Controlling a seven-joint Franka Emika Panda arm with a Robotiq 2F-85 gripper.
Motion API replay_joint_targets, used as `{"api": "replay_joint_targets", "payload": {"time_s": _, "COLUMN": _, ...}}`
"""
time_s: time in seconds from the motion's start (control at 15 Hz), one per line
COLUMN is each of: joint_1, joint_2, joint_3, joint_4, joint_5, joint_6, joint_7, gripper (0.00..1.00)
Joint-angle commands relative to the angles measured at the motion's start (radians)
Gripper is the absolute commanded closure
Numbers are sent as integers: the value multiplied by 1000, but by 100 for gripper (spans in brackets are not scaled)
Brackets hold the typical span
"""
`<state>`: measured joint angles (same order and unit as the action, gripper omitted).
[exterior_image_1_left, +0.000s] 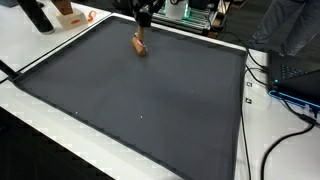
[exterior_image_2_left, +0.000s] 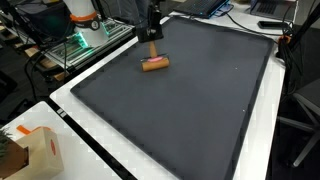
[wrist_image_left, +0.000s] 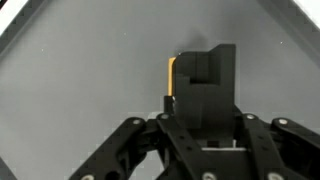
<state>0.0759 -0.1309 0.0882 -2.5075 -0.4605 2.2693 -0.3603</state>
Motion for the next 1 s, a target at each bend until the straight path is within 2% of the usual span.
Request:
{"api": "replay_joint_targets", "payload": {"time_s": 0.0, "joint_1": 6, "joint_2": -53, "joint_3": -3, "joint_4": -36, "joint_5": 9, "joint_6": -34, "joint_7": -1, "gripper": 77}}
{"api": "replay_joint_targets", "payload": {"time_s": 0.33, "joint_1": 62, "joint_2": -34, "joint_3": 29, "joint_4": -10, "joint_5": 89, "joint_6": 17, "joint_7": -29, "gripper": 77}}
{"api": "replay_joint_targets", "payload": {"time_s": 0.67, "joint_1": 109, "joint_2": -7, "joint_3": 39, "joint_4": 11, "joint_5": 213, "joint_6": -9, "joint_7": -116, "gripper": 77}}
{"api": "replay_joint_targets", "payload": {"time_s": 0.93, "joint_1": 116, "joint_2": 5, "joint_3": 26, "joint_4": -14, "joint_5": 313, "joint_6": 180, "joint_7": -187, "gripper": 77}}
